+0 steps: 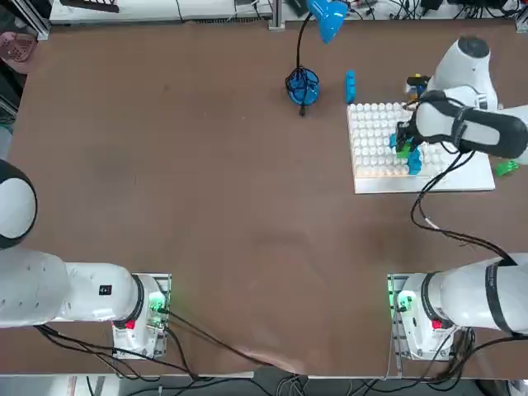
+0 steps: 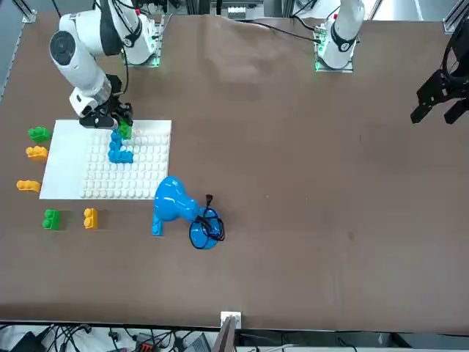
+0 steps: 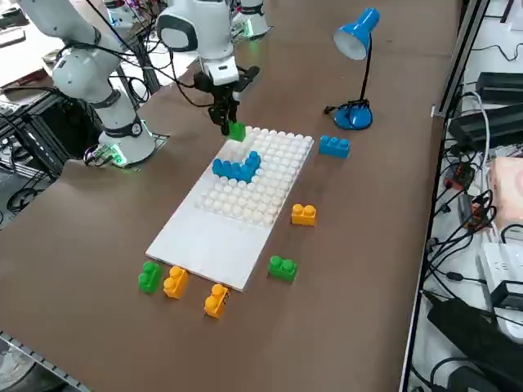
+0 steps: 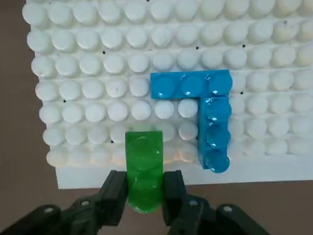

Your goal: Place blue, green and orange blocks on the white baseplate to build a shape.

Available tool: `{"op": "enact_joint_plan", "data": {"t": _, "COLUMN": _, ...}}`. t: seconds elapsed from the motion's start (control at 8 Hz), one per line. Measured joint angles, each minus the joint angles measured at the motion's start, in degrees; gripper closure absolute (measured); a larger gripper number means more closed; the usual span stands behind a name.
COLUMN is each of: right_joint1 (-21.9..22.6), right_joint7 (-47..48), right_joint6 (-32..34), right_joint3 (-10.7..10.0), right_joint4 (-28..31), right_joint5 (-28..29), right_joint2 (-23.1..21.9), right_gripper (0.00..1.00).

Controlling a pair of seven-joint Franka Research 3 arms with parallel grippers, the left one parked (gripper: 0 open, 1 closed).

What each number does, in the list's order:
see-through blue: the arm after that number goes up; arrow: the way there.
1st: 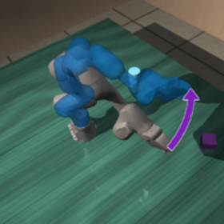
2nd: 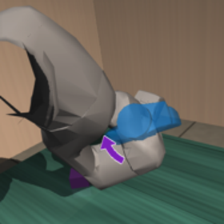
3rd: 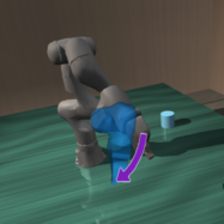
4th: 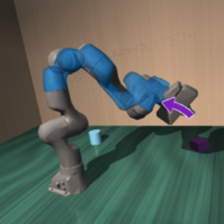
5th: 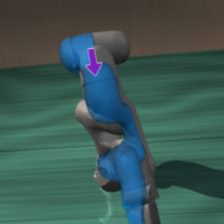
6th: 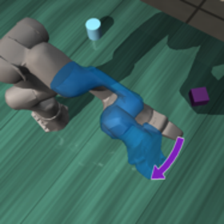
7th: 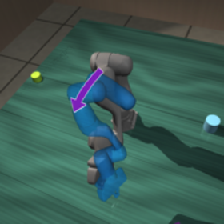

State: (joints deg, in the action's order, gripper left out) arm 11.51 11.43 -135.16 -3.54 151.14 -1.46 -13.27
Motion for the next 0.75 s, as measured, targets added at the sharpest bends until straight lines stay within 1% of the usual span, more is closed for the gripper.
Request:
{"op": "enact_joint_plan", "data": {"t": 0.38, "right_joint1": -0.5, "right_joint7": 0.1, "right_joint6": -1.6, "right_joint3": -0.6, "right_joint4": 0.8, "right_joint5": 0.0, "right_joint2": 1.1, "right_gripper": 0.63}}
{"op": "enact_joint_plan", "data": {"t": 0.75, "right_joint1": -1.2, "right_joint7": 0.1, "right_joint6": -5.9, "right_joint3": -0.6, "right_joint4": 1.1, "right_joint5": 0.0, "right_joint2": 5.6, "right_gripper": 0.63}}
